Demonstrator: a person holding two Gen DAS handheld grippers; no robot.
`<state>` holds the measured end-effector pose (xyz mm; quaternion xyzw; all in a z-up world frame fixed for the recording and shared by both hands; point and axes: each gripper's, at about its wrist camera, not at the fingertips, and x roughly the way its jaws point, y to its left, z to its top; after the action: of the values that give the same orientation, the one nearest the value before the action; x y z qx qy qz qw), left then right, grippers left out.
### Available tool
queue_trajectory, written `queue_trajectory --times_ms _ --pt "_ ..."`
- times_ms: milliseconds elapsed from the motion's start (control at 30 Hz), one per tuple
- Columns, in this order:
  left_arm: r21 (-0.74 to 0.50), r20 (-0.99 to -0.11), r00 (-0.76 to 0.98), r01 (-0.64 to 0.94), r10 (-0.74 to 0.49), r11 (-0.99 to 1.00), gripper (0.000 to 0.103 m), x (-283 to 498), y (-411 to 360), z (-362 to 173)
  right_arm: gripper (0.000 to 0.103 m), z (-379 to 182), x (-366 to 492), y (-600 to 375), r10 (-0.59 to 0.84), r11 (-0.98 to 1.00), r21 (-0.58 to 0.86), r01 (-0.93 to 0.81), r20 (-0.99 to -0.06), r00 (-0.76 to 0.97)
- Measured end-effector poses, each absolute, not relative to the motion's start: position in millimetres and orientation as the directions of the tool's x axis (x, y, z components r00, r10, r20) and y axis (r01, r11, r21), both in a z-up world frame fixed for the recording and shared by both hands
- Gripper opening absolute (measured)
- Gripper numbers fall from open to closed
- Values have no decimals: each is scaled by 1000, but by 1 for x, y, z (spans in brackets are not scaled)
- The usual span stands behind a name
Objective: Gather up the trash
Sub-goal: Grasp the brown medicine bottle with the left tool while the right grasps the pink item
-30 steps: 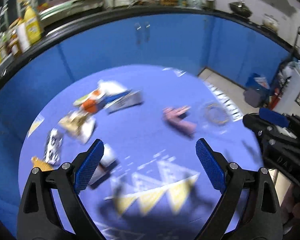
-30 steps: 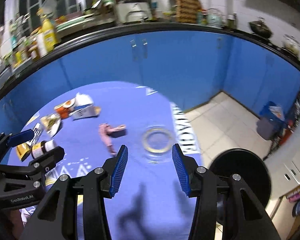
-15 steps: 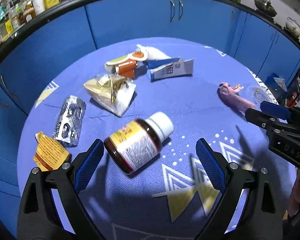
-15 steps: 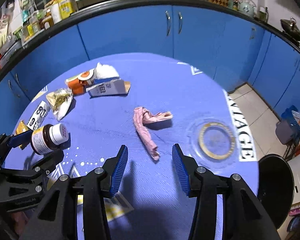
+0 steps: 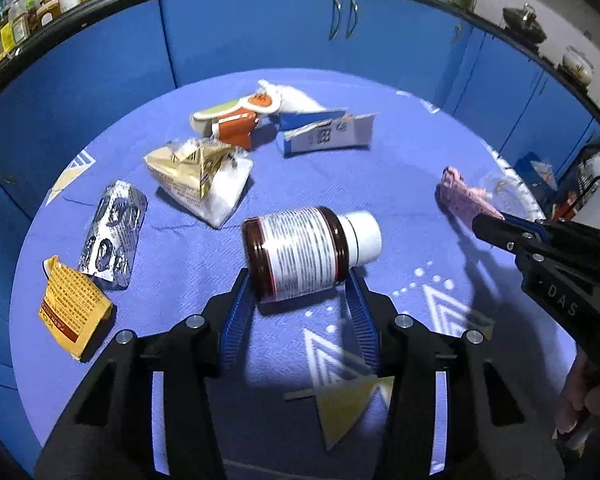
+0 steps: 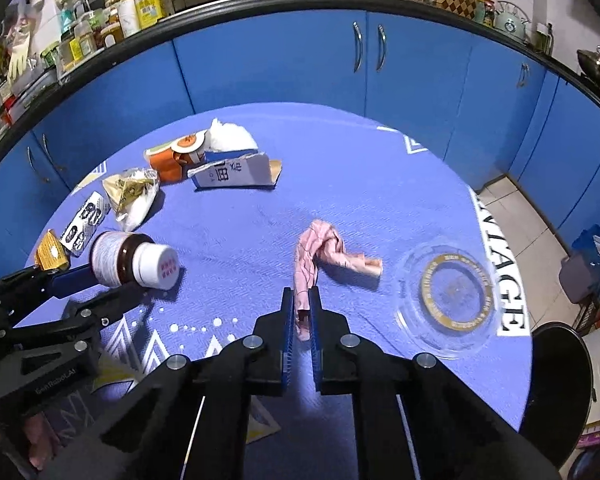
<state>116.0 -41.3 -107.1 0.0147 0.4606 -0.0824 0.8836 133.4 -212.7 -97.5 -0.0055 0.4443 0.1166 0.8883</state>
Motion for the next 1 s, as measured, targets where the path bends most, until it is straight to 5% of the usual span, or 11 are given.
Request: queue_trajectory --times_ms 133,200,533,567,600,633,667,767,1000 --pt "-38 -793 594 177 -137 984 47 109 -50 -94 7 -86 125 -222 200 975 95 -202 -775 600" --pt "-36 -784 604 186 -143 982 9 107 -53 -89 7 -82 121 -226 199 976 97 -196 -768 608" --pt "-60 -818 557 168 -145 984 12 119 -55 -91 7 -73 110 -246 178 982 94 -164 -752 634" --pt "-65 -819 556 161 -145 985 17 123 -55 -90 7 -75 113 -247 179 982 96 -163 -753 633" --pt "-77 -820 551 158 -153 984 38 128 -56 -90 7 -76 115 -248 181 982 100 -163 -756 629" --pt "-102 -822 543 160 -174 982 60 134 -57 -89 7 -77 117 -248 182 982 103 -161 -758 627" --pt "-125 -810 555 157 -193 980 97 138 -57 -86 7 -78 120 -249 185 981 109 -158 -757 626" --pt "-148 -748 631 142 -205 979 99 144 -62 -76 7 -79 123 -252 184 982 110 -156 -755 629" --pt "-42 -786 600 188 -149 981 99 194 -101 -94 7 -86 132 -264 173 985 118 -130 -759 627"
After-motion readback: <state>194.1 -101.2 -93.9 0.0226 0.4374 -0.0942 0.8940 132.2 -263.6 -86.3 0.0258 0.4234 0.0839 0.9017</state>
